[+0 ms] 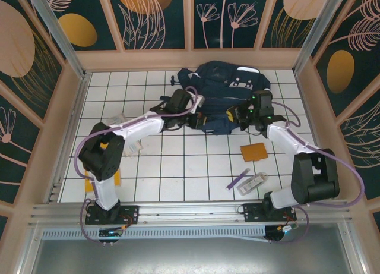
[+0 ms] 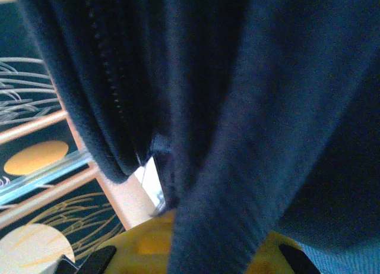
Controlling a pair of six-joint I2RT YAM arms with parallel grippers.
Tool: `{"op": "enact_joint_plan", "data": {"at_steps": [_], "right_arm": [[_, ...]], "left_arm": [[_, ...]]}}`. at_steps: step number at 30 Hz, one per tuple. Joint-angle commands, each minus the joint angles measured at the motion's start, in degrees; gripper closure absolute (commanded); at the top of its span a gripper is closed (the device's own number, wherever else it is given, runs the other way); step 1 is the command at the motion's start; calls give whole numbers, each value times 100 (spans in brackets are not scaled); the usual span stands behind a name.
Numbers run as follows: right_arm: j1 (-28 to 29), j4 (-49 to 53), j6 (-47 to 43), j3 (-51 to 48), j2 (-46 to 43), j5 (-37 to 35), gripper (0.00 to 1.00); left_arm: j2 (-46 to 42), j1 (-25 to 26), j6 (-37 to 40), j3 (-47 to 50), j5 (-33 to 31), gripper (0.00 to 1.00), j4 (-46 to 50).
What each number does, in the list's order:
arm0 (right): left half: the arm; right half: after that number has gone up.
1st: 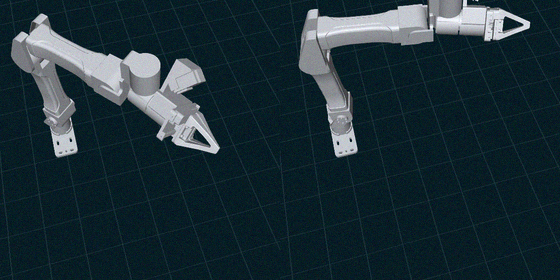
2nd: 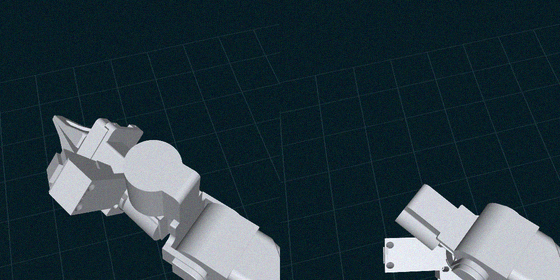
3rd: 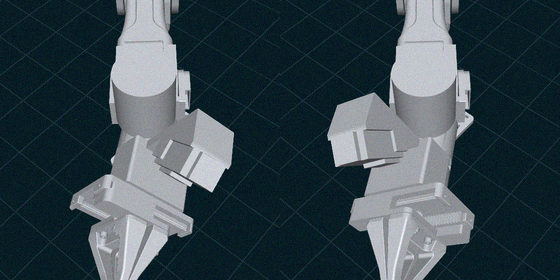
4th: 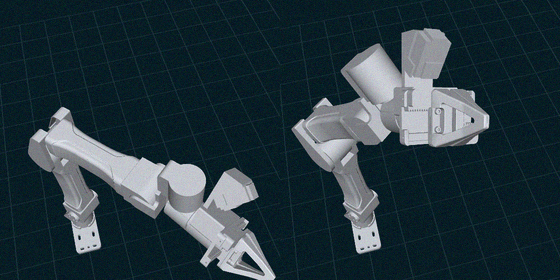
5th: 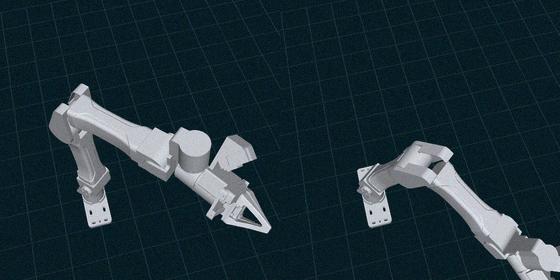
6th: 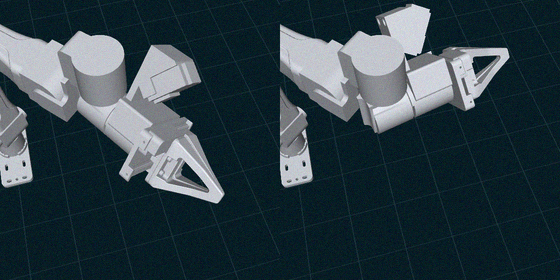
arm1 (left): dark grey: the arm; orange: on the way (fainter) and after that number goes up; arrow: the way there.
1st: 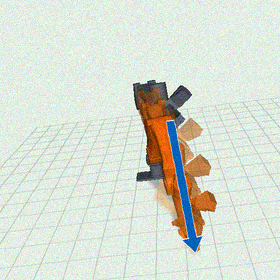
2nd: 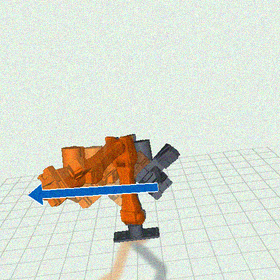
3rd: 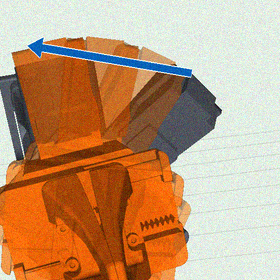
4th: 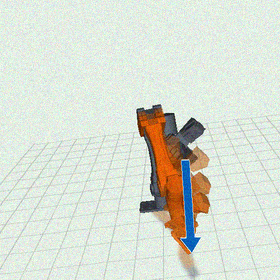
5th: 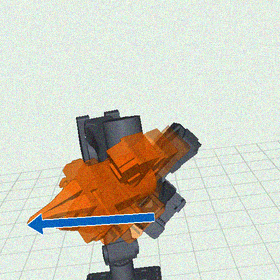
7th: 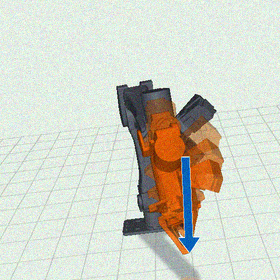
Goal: Pack books, pencil case, and school supplies into a backpack
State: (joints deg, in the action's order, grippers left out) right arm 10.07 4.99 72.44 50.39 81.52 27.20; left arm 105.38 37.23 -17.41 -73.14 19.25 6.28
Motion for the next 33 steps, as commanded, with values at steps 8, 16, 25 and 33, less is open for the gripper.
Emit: {"op": "enact_joint_plan", "data": {"at_steps": [8, 16, 25, 33], "right_arm": [[-642, 189, -746, -375, -168, 199, 85], [-268, 1448, -81, -100, -547, -201, 27], [776, 1835, 1173, 339, 127, -310, 29], [680, 2006, 722, 553, 329, -868, 100]], "left_arm": [[-78, -207, 1210, 446, 842, 100, -385], [22, 107, 668, 81, 1340, 100, -926], [223, 553, 292, -227, 1427, 100, -1466], [-134, 350, 1397, 118, 875, 100, -718]]}}
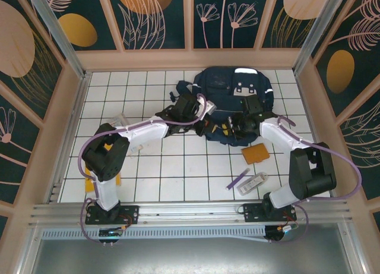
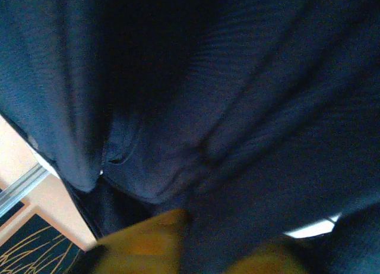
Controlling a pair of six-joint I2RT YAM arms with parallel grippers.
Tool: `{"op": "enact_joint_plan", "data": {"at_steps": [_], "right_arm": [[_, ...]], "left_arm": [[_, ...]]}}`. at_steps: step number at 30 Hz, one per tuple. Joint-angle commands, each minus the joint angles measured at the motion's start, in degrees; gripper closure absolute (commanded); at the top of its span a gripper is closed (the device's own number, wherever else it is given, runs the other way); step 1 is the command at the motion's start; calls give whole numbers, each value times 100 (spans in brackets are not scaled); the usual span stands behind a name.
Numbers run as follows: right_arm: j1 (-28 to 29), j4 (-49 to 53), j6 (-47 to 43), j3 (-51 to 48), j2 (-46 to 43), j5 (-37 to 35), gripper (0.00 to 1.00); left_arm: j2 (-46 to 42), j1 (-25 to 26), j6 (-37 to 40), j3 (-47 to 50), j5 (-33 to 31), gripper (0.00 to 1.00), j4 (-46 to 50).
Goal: Pack books, pencil case, and school supplies into a backpack
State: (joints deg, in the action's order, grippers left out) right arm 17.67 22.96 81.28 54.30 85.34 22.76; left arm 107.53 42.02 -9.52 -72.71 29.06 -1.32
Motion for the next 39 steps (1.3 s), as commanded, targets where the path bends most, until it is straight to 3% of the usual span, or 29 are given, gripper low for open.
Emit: {"op": "enact_joint_plan", "data": {"at_steps": [1, 5, 9, 16, 20, 24, 28, 34, 39], "right_arm": [[-107, 228, -230, 148, -91, -399, 100], [-169, 304, -554, 128, -324, -428, 100], [-202, 279, -850, 73, -545, -492, 100], [-303, -13, -1012, -247, -1112, -567, 100], [-362, 220, -1369, 47, -1060, -431, 100], [-421, 437, -1503, 122, -1011, -258, 100], [-414, 618, -1577, 175, -1052, -193, 100], [-461, 576, -1619, 234, -1107, -140, 100], [-490, 490, -1689, 534, -1006, 20, 100]], "left_arm": [[-376, -255, 627, 163, -195, 100, 84], [-536, -837, 743, 616, -761, 100, 127], [-446, -1251, 777, 644, -1776, 100, 145], [22, -1770, 175, 435, -2466, 100, -566], [578, -1776, 229, -78, -2371, 100, -444], [655, -1776, -11, 137, -2438, 100, -1079], [855, -1817, -97, 13, -2720, 100, -1018], [944, -1838, -217, 101, -2635, 99, -1188], [273, -1838, 699, 698, -2095, 68, -1601]]}}
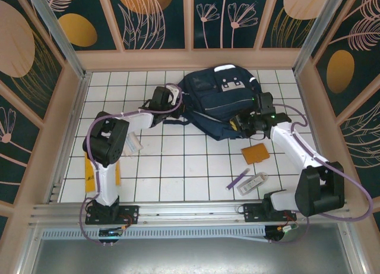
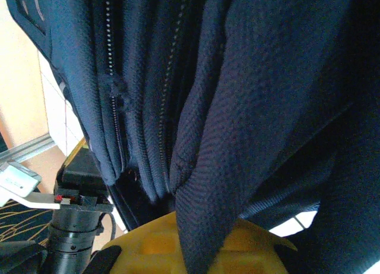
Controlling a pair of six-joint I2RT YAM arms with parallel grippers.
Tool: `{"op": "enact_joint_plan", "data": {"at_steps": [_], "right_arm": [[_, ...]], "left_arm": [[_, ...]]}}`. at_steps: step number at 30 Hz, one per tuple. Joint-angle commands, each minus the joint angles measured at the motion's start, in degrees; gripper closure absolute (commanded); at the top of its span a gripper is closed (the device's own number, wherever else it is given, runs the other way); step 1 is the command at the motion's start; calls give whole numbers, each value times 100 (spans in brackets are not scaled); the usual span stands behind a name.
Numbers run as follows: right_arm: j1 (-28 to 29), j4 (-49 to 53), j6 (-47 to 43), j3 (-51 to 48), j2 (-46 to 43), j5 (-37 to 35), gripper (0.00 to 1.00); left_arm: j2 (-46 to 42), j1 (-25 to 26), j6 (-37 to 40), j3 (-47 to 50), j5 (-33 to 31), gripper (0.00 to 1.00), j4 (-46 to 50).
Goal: Pack books, pencil case, and school supplies into a backpack
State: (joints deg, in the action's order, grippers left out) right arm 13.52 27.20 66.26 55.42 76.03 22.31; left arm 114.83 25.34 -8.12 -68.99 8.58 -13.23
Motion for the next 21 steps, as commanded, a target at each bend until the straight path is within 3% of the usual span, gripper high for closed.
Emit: {"op": "enact_joint_plan", "data": {"at_steps": [1, 5, 10, 12, 16, 21], "right_arm": [[-78, 68, -236, 475, -63, 41, 100], [-132, 93, -514, 662, -25, -12, 100], [-181, -199, -821, 640, 50, 497, 100], [-161, -316, -915, 620, 90, 731, 100], [-79, -285, -1181, 606, 209, 861, 100], [-100, -297, -1319, 239, 93, 615, 100]], "left_arm": [[-617, -170, 767, 440, 130, 63, -460], [-1072, -170, 1764, 470, 802, 53, 16], [-1215, -76, 3122, 152, 1804, 49, 851], [-1282, 175, 3826, 102, 2056, 42, 1003], [-1067, 816, 4885, -376, 1742, 36, 1383], [-473, 1116, 5065, -1219, 1687, 36, 1543]]}}
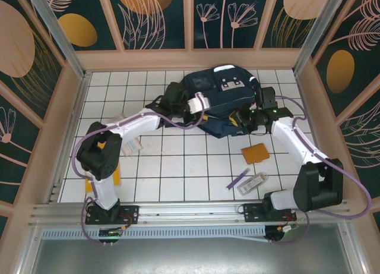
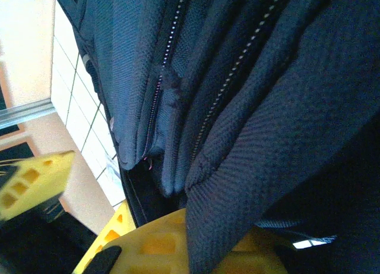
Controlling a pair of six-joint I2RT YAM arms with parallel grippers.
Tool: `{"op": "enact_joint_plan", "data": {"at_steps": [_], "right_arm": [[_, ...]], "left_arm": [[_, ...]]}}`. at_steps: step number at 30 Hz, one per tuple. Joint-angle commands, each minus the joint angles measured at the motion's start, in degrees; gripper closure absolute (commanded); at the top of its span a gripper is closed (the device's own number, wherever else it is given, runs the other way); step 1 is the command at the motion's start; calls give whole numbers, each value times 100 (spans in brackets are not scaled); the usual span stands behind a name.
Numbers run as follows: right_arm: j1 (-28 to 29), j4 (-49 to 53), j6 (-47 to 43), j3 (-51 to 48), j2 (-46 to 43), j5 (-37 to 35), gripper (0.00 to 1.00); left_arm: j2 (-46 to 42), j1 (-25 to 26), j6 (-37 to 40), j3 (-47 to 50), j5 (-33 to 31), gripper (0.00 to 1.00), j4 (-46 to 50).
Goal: Pack books, pencil case, and school supplies into a backpack
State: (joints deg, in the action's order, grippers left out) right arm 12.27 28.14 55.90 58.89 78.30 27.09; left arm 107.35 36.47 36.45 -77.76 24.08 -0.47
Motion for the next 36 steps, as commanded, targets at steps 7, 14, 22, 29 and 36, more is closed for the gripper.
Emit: {"op": "enact_joint_plan", "data": {"at_steps": [7, 14, 22, 29, 36], "right_arm": [[29, -909, -331, -266, -109, 674, 100], [45, -481, -663, -155, 141, 430, 53], [-524, 470, -883, -134, -132, -688, 32], [-797, 524, -1385, -103, 73, -953, 31], [-758, -289, -1501, -145, 834, -780, 25]], "left_arm": [[601, 244, 1578, -592, 630, 36, 981], [556, 282, 1718, -19, 78, 49, -92], [677, 275, 925, -648, -483, 100, -263], [149, -24, -401, -466, -234, 100, -1036], [-878, -376, -1774, 406, -1482, 43, -1123]]}}
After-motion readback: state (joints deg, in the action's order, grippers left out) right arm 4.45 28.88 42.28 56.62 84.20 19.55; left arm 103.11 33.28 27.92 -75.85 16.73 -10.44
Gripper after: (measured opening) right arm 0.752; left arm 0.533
